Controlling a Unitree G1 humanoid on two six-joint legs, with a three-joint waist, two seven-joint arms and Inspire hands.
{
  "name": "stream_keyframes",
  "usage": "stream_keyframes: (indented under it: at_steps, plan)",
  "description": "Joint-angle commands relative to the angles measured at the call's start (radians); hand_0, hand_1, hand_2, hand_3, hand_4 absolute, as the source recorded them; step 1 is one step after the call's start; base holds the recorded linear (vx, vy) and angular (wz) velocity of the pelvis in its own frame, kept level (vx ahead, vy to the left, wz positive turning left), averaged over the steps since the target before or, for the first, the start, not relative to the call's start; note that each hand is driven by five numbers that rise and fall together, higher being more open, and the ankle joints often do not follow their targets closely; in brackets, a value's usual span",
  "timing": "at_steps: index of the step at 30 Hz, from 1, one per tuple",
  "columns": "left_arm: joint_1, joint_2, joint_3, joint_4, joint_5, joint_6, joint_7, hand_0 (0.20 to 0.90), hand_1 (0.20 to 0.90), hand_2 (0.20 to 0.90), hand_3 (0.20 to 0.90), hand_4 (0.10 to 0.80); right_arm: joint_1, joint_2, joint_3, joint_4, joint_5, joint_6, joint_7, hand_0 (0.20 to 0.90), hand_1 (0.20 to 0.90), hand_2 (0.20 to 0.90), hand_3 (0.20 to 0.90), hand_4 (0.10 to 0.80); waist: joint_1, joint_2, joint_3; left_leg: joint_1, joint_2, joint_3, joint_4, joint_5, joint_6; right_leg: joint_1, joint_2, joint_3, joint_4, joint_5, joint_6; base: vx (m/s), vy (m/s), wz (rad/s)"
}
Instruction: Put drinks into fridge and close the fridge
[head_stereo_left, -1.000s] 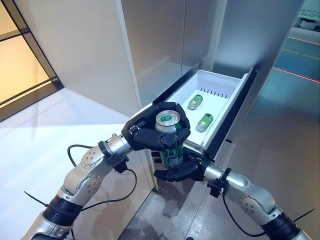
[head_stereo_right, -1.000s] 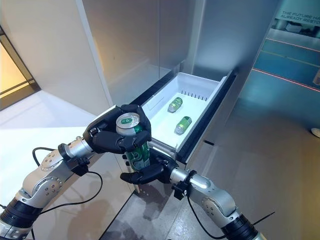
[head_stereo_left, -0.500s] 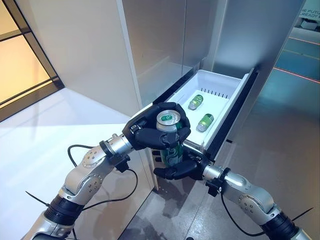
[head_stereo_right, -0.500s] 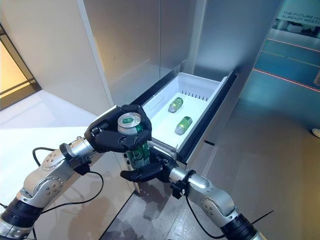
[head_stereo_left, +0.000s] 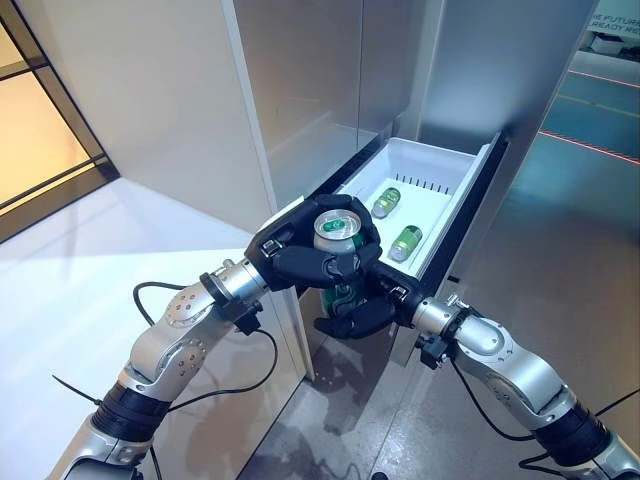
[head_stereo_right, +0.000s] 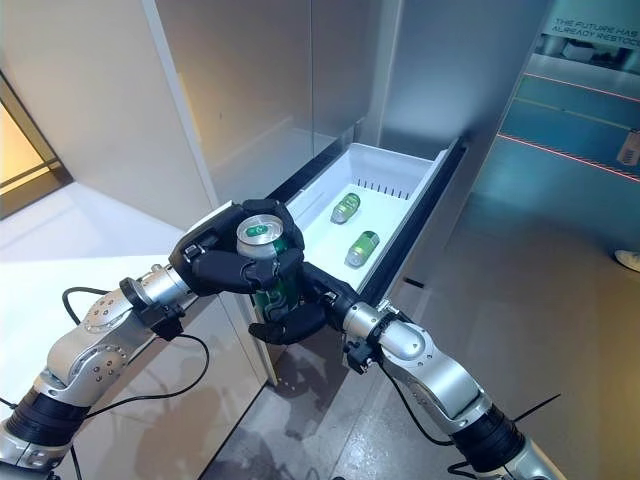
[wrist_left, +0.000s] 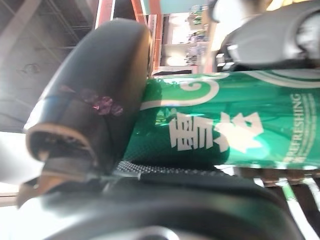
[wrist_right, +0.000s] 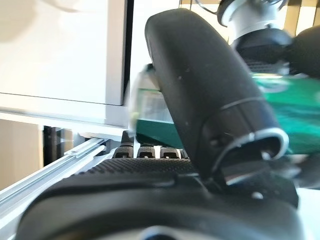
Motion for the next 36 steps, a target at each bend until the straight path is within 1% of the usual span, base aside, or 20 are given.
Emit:
stream_keyframes:
  at_steps: [1,6,8,9,13,15,16,21,22,28,36]
  plan:
    - [-0.138,-0.059,-0.026,-0.02,-0.084,-0.085,-0.059,0.3,0.3,0.3,0.2,0.1,-0.225,0.08,-0.137,-0.046,0.175,-0.116,-0.022,0.9,0.9,0.9,0.9,0.8,0.006,-0.035,-0.06,0.026,-0.054,-0.01,0.01,-0.062,0.029,0.006,0.011,-0.014,0.054,-0.035,0.028,0.0,0.0,0.0]
    - [-0.136,-0.071,-0.049,-0.009,-0.074,-0.101,-0.063,0.3,0.3,0.3,0.2,0.1,-0.203,0.119,-0.113,-0.011,0.316,-0.076,0.0,0.9,0.9,0.9,0.9,0.8,0.01,-0.035,-0.065,0.026,-0.053,-0.012,0.009,-0.06,0.027,0.007,0.009,-0.022,0.052,-0.034,0.031,0.0,0.0,0.0]
    - [-0.135,-0.071,-0.052,-0.006,-0.075,-0.103,-0.064,0.3,0.3,0.3,0.2,0.1,-0.2,0.122,-0.11,-0.01,0.337,-0.069,0.002,0.9,0.9,0.9,0.9,0.8,0.01,-0.036,-0.065,0.026,-0.053,-0.012,0.009,-0.06,0.027,0.008,0.008,-0.024,0.051,-0.034,0.032,0.0,0.0,0.0]
    - [-0.135,-0.069,-0.057,-0.005,-0.074,-0.106,-0.062,0.3,0.3,0.3,0.2,0.1,-0.195,0.128,-0.105,-0.008,0.39,-0.053,0.002,0.9,0.9,0.9,0.9,0.8,0.011,-0.037,-0.066,0.026,-0.053,-0.012,0.009,-0.06,0.027,0.008,0.007,-0.025,0.051,-0.034,0.032,0.0,0.0,0.0]
    - [-0.141,-0.058,-0.068,0.006,-0.093,-0.117,-0.058,0.3,0.3,0.3,0.2,0.1,-0.198,0.14,-0.088,0.011,0.444,-0.037,-0.001,0.9,0.9,0.9,0.9,0.8,0.014,-0.039,-0.07,0.025,-0.052,-0.011,0.009,-0.061,0.025,0.01,0.005,-0.03,0.048,-0.034,0.034,0.0,0.0,0.0]
    - [-0.139,-0.054,-0.067,0.009,-0.105,-0.129,-0.061,0.3,0.3,0.3,0.2,0.1,-0.196,0.141,-0.083,0.016,0.483,-0.008,-0.001,0.9,0.9,0.9,0.9,0.8,0.015,-0.039,-0.073,0.024,-0.052,-0.011,0.009,-0.06,0.024,0.01,0.005,-0.031,0.047,-0.034,0.035,0.0,0.0,0.0]
    - [-0.139,-0.055,-0.069,0.007,-0.109,-0.132,-0.059,0.3,0.3,0.3,0.2,0.1,-0.194,0.144,-0.079,0.019,0.486,-0.003,0.001,0.9,0.9,0.9,0.9,0.8,0.014,-0.038,-0.073,0.032,-0.052,-0.013,0.006,-0.068,0.025,0.018,0.006,-0.031,0.045,-0.042,0.036,0.0,0.0,0.0]
    - [-0.14,-0.056,-0.081,-0.013,-0.122,-0.138,-0.065,0.3,0.3,0.3,0.2,0.1,-0.173,0.151,-0.053,0.018,0.486,0.018,0.021,0.9,0.9,0.9,0.9,0.8,0.015,-0.037,-0.074,0.034,-0.05,-0.016,0.004,-0.066,0.025,0.02,0.006,-0.033,0.044,-0.042,0.036,0.006,0.002,0.0]
    - [-0.143,-0.056,-0.088,-0.016,-0.122,-0.138,-0.069,0.3,0.3,0.3,0.2,0.1,-0.175,0.153,-0.044,0.018,0.485,0.013,0.018,0.3,0.3,0.3,0.2,0.1,0.015,-0.038,-0.073,0.034,-0.051,-0.017,0.003,-0.065,0.025,0.02,0.006,-0.033,0.043,-0.041,0.036,0.0,0.0,0.0]
    - [-0.152,-0.053,-0.104,-0.027,-0.115,-0.14,-0.068,0.3,0.3,0.3,0.2,0.1,-0.191,0.155,-0.026,0.016,0.456,0.01,0.004,0.3,0.3,0.3,0.2,0.1,0.015,-0.037,-0.07,0.035,-0.051,-0.015,0.004,-0.065,0.027,0.022,0.006,-0.03,0.043,-0.041,0.035,0.0,0.0,0.0]
    - [-0.148,-0.048,-0.105,-0.029,-0.105,-0.14,-0.066,0.3,0.3,0.3,0.2,0.1,-0.206,0.143,-0.035,0.016,0.403,-0.031,-0.042,0.3,0.3,0.3,0.2,0.1,0.017,-0.038,-0.067,0.035,-0.052,-0.016,0.006,-0.067,0.029,0.021,0.006,-0.027,0.046,-0.042,0.034,0.0,0.0,0.0]
